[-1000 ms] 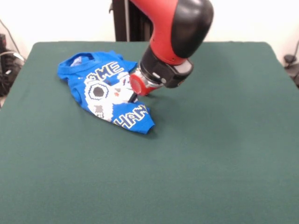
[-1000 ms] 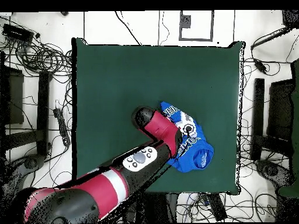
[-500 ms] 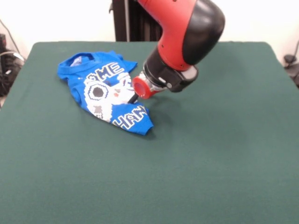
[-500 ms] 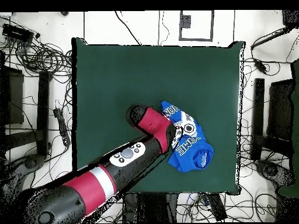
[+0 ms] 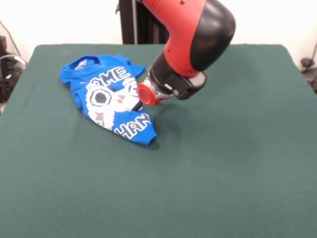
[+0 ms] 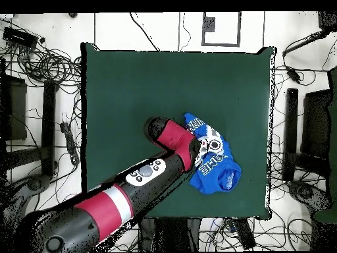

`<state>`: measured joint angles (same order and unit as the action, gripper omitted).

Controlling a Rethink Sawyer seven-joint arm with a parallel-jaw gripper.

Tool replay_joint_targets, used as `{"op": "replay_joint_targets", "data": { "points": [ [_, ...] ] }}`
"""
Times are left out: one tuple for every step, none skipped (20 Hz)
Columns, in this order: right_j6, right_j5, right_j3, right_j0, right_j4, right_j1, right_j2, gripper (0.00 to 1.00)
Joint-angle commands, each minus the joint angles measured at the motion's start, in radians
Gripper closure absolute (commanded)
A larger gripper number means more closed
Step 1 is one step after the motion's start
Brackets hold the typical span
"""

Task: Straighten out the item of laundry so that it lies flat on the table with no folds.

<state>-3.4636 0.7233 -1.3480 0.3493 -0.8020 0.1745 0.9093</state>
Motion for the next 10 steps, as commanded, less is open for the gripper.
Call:
{"op": "replay_joint_targets", "data": {
  "points": [
    [0.101, -0.554, -0.066, -0.161, 0.141, 0.081, -0.197, 0.0],
    [0.134, -0.629, -0.105, -0.21, 0.168, 0.024, -0.287, 0.0],
    [0.124, -0.628, -0.098, -0.204, 0.189, 0.035, -0.271, 0.0],
    [0.145, -0.636, -0.106, -0.219, 0.228, 0.02, -0.288, 0.0],
    [0.167, -0.643, -0.114, -0.235, 0.266, 0.005, -0.305, 0.0],
    [0.25, -0.704, -0.168, -0.325, 0.334, -0.08, -0.433, 0.0],
    [0.241, -0.693, -0.165, -0.324, 0.364, -0.081, -0.427, 0.0],
    [0.231, -0.71, -0.171, -0.33, 0.407, -0.087, -0.431, 0.0],
    [0.208, -0.705, -0.166, -0.324, 0.432, -0.083, -0.42, 0.0],
    [0.207, -0.68, -0.158, -0.319, 0.463, -0.082, -0.407, 0.0]
  ]
}}
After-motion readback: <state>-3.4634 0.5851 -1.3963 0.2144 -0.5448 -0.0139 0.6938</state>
